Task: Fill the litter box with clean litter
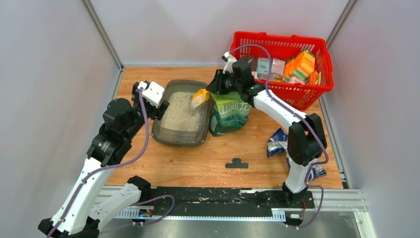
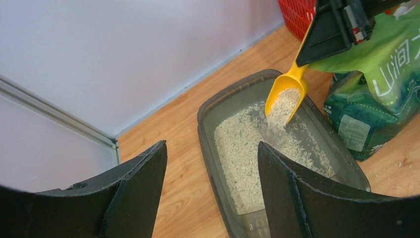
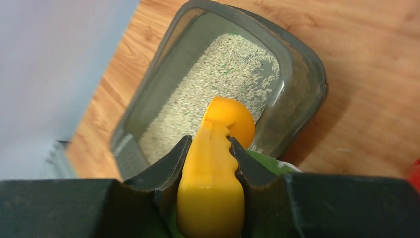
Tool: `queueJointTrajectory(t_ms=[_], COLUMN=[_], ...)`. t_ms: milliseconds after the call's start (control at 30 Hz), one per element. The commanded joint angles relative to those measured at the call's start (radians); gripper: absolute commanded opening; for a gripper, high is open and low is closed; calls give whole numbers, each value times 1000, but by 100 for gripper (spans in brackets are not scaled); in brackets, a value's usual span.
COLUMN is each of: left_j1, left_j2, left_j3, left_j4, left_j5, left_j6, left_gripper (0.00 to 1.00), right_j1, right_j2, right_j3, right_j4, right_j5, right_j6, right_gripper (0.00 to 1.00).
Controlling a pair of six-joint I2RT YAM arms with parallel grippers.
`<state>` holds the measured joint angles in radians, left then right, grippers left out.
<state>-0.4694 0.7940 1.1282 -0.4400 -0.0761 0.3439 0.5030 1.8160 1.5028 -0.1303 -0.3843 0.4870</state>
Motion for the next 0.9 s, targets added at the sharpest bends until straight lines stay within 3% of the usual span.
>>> queueJointTrajectory(t_ms=[0,167,333,467,567,733,867], left_j1=[5,5,5,5,5,5,5], left_j2=[-53,-98,-113,-115,-90,-55,-44], left_j3=[-48,-105,-154,-191,-180,-183,-197], left_j4=[69,66,67,87,92,116,144], left_j5=[55,72,110,146,164,176,177], left_j6=[15,10,-13,-69,-85,-88,-92], left_gripper=[75,75,75,75,75,75,75], right_j1=[89,164,193,180,152,36,-133], right_j2=[-20,-27,-43,-92,-158,-288,-415], right_j3=[76,89,66,120,183,226,122], right_j4=[4,50,54,29,-37,-218,-377], right_j5=[177,208,176,164,69,-230,-439], right_j6=[-364,-664,-809,-752,-685,-448,-326], right_gripper=[0,0,0,0,3,6,6])
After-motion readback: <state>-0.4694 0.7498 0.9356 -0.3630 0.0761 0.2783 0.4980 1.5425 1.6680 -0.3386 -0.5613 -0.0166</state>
